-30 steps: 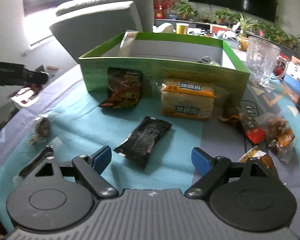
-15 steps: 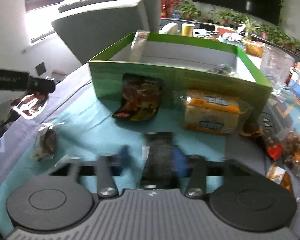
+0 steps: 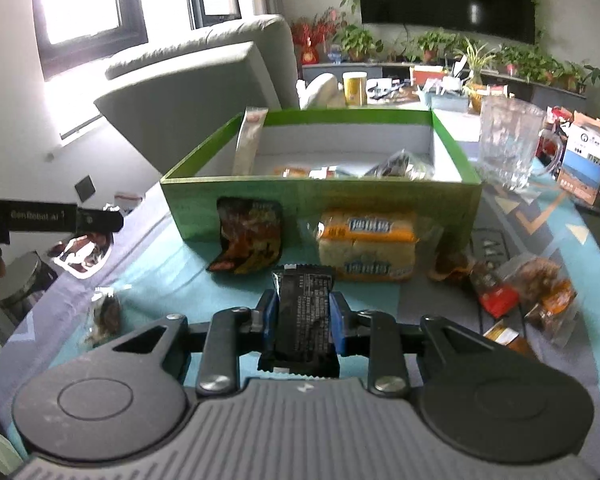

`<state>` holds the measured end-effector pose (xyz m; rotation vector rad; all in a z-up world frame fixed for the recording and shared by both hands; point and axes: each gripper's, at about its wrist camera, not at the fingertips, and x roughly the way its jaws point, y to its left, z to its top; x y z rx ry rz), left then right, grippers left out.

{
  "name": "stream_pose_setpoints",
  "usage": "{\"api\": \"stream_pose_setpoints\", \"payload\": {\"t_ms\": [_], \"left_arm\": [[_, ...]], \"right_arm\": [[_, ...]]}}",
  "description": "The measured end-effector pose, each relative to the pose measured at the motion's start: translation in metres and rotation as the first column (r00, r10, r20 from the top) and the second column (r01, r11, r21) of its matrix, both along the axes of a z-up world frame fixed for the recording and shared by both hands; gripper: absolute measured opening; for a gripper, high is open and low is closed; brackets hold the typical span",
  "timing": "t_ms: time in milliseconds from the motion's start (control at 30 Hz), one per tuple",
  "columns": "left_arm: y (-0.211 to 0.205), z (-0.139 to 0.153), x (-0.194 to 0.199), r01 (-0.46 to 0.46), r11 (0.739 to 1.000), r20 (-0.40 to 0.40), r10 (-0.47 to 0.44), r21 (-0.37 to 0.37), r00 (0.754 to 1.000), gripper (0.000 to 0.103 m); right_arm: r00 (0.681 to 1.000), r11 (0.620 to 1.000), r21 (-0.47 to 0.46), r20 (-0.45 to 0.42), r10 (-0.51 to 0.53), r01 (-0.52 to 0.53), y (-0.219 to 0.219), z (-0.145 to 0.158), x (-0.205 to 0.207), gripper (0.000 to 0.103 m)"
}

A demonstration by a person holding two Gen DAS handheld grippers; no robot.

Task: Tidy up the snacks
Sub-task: 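Lower chip bag into green box with left tool while right tool drops black bar inside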

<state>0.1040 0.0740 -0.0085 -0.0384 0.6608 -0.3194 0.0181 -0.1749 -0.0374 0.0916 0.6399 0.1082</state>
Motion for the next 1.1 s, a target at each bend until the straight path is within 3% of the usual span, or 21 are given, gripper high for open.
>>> {"api": "stream_pose_setpoints", "payload": {"t_ms": [633,1100], "left_arm": [[-0.043,0.052,0.008,0.078,0.997,0.12,-0.076,-0.012,0.99,0.055],[-0.095,0.062,0.044,0.136,0.991,0.146,-0.135,0.005,0.98,0.055]], "right_arm": [[0.965,0.998,-0.028,0.259,-0.048,0.057,-0.028,0.04,0.021,0.03],[0.944,0.995,0.018,0.316,-0.098,0.097,-0.053,0.05,0.059,0.031]]}}
